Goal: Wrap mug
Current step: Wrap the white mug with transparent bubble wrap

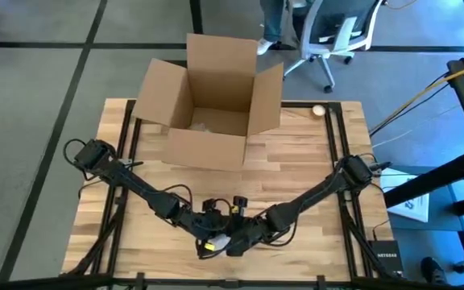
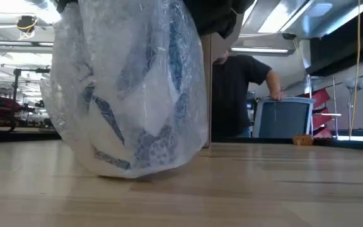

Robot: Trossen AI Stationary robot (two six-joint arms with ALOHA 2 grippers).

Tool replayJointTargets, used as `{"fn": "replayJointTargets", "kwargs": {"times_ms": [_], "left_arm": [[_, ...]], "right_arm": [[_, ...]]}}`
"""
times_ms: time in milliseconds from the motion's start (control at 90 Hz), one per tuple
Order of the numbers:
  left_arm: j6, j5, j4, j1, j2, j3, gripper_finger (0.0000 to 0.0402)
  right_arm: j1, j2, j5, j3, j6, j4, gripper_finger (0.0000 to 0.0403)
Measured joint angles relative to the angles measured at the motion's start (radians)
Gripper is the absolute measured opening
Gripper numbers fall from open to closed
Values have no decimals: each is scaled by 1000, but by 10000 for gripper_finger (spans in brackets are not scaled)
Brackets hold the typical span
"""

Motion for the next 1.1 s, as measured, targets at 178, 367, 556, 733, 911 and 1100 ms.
{"fn": "replayJointTargets", "kwargs": {"times_ms": [178,367,556,733,911,1100], "left_arm": [[9,4,-16,0,-29,-3,0],[25,0,-46,0,-84,-3,0],[27,-7,-64,1,-92,-3,0],[37,-7,-71,1,-99,-2,0],[44,-22,-144,0,-151,-1,0],[3,-90,-314,0,-233,0,0]], "right_arm": [[0,2,-6,-1,0,2,1],[0,5,-10,-2,-2,2,1],[0,5,-7,-2,-1,0,1],[0,5,-5,-2,-1,0,1],[0,5,-5,-2,-1,0,1],[0,4,-4,-2,-1,0,1]]}}
